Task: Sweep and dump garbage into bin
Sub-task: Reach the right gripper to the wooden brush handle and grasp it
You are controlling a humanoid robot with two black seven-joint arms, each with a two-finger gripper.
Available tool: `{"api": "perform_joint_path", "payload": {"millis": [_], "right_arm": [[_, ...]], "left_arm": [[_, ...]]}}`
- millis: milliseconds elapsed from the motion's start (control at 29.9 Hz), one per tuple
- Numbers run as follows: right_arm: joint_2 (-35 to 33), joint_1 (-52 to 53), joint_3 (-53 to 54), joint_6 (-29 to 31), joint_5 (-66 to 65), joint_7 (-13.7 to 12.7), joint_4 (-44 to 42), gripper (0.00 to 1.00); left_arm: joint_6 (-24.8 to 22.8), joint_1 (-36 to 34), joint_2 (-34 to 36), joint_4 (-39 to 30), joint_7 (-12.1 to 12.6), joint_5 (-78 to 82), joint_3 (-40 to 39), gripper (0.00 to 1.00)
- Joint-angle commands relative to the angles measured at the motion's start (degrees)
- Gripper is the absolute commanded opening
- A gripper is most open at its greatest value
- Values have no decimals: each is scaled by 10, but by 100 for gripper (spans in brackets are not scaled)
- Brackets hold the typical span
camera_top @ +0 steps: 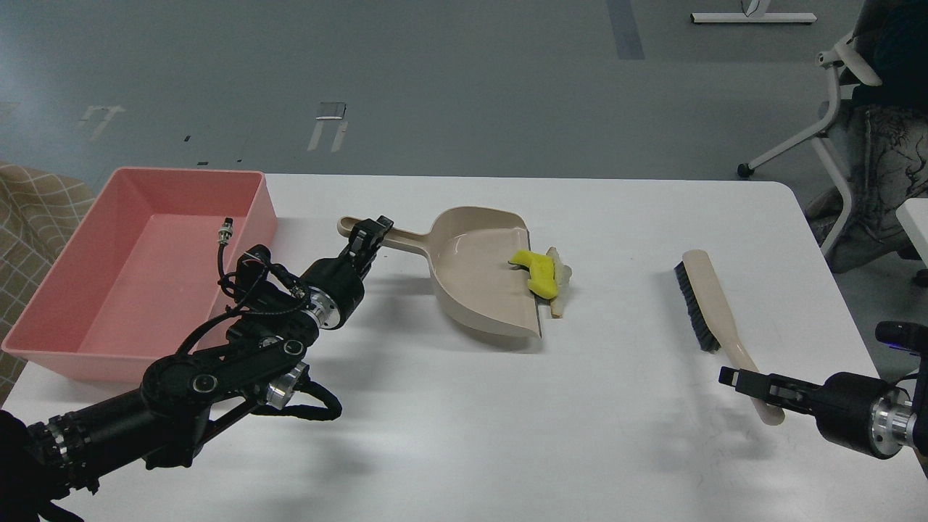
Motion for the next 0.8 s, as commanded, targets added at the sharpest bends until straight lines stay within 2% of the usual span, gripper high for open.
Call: {"api": "perform_joint_path", "payload": {"millis": [0,67,100,167,334,534,634,768], "right_arm": [[-1,1,-1,0,1,-1,2,20],[-1,2,-1,0,1,-1,4,12],[-1,3,-1,0,1,-1,5,4],[-2,3,-1,0,1,-1,8,0],[-6,10,-1,0,0,-3,10,0],[-4,48,1,0,-3,-22,-15,0],[15,54,2,1,-3,-34,-35,0],[51,54,0,3,-5,-38,-48,0]], "left_arm": [[0,1,0,0,0,0,0,0],[0,2,0,1,0,0,0,0],[0,1,0,1,0,0,0,0],[0,1,0,1,0,0,0,0],[0,2,-1,0,0,0,0,0],[0,2,-1,0,0,1,0,0],[0,3,-2,0,0,1,0,0],[0,6,-2,0,-2,2,0,0]]}}
